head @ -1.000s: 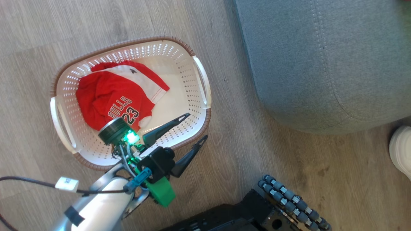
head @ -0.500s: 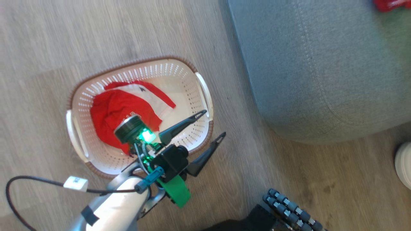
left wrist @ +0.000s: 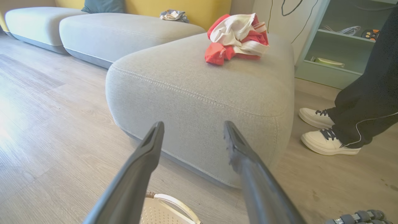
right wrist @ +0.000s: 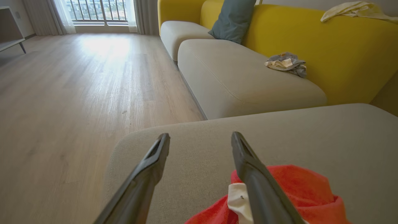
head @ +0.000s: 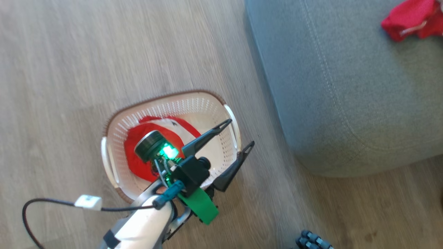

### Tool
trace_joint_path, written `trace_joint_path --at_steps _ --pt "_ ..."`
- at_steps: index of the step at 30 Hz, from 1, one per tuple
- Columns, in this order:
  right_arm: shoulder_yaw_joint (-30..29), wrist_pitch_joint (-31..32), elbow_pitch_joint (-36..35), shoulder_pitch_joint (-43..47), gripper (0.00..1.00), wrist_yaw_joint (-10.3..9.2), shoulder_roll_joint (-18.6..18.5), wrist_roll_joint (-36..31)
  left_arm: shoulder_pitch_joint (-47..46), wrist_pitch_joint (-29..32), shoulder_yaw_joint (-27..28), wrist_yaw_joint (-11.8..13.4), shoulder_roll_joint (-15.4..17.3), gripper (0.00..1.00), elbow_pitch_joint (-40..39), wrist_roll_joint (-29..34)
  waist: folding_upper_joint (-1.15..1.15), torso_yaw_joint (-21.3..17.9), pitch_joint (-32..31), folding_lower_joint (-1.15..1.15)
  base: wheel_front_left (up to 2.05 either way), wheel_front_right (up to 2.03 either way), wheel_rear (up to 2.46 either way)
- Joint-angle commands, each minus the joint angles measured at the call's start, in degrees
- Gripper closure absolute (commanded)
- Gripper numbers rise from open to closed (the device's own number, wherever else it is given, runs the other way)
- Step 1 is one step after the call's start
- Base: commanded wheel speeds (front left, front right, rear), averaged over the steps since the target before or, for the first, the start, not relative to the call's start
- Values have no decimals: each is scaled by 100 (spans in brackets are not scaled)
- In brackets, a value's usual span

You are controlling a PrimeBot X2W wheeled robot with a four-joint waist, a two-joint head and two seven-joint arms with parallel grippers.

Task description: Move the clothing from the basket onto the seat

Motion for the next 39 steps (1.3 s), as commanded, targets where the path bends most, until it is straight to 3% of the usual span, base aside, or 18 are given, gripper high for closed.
trace_joint_path --at_steps 1,9,13,16,21,26,34,39 --pt "179 -110 -314 158 0 -1 -212 84 48 -55 259 -4 -78 0 -170 -10 0 127 -264 0 0 0 0" --pt "1115 -520 -1525 792 0 -1 -600 643 364 -55 1081 -4 -422 0 -326 -105 0 393 -946 0 0 0 0" --pt "1304 -640 -2142 1243 0 -1 -711 844 523 -55 1515 27 -531 0 -423 3 0 621 -1326 0 0 0 0" --pt "1179 -650 -2586 1530 0 -1 -662 832 642 -55 1867 199 -594 0 -493 24 0 737 -1506 0 0 0 0" --pt "930 -652 -3214 2024 0 -1 -450 655 783 -55 2260 378 -639 0 -539 38 0 857 -1694 0 0 0 0" --pt "468 -653 -3867 2774 0 -1 -101 287 960 -55 2751 769 -670 0 -638 -13 0 1027 -1899 0 0 0 0" --pt "-215 -654 -4620 4208 0 -1 568 -652 1380 -55 2989 1232 -677 0 -648 -318 0 1286 -2231 0 0 0 0" --pt "-487 -654 -4636 5006 0 -1 1082 -920 1613 -55 2996 1261 -677 0 -443 -196 0 1365 -2320 0 0 0 0"
